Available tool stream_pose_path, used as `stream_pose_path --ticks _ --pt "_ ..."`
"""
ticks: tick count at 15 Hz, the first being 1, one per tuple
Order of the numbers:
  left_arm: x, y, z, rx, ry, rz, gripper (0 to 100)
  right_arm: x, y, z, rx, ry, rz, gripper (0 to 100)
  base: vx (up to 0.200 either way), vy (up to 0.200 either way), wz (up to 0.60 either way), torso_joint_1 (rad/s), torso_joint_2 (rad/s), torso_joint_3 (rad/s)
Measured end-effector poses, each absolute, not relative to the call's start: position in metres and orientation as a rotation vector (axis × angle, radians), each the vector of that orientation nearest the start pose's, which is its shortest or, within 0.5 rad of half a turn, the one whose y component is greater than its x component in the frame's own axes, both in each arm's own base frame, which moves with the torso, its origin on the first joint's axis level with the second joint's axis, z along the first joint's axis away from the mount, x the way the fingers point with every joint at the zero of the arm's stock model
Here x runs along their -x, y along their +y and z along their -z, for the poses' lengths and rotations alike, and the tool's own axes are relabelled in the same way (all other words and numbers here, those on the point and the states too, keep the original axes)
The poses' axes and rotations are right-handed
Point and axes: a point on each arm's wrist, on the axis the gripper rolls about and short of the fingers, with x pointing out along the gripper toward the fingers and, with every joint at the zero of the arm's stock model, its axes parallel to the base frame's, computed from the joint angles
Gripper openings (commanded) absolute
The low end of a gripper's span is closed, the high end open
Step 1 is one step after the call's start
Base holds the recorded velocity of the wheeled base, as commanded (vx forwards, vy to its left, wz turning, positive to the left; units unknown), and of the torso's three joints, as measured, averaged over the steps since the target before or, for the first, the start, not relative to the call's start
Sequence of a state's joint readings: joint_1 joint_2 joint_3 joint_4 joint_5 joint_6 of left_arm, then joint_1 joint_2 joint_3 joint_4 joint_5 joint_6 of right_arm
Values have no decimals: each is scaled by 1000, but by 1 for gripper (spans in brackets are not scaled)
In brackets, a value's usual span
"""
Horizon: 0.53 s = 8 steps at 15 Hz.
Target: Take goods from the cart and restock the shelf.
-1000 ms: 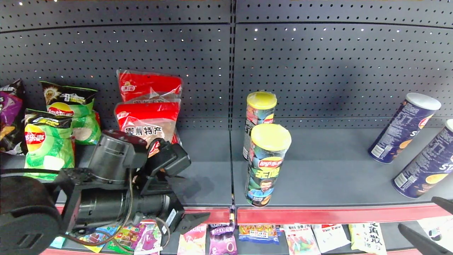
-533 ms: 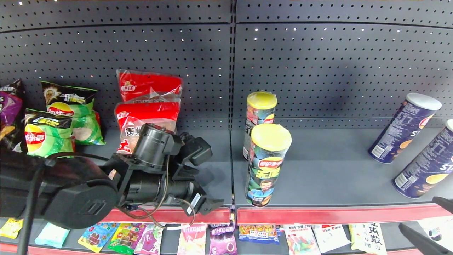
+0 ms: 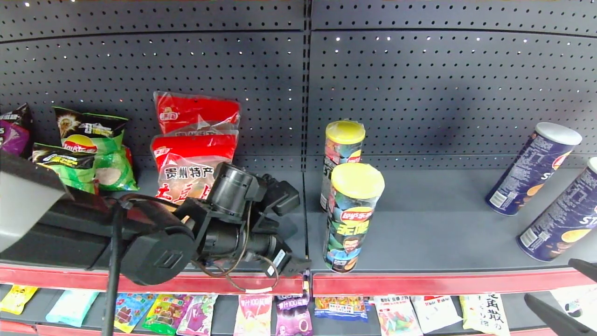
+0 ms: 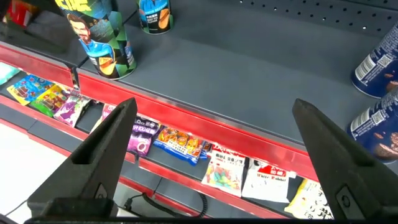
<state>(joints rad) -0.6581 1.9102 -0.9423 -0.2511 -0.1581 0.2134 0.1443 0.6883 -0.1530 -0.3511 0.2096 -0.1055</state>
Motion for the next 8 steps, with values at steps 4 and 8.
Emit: stream_pose_path --ticks 4,8 --pt "-274 -217 -112 -374 624 857 100 -56 13 -148 98 168 -362 100 0 0 0 0 0 0" --pt "-279 -224 -108 -385 627 849 100 -57 13 -149 98 165 -361 100 0 0 0 0 0 0"
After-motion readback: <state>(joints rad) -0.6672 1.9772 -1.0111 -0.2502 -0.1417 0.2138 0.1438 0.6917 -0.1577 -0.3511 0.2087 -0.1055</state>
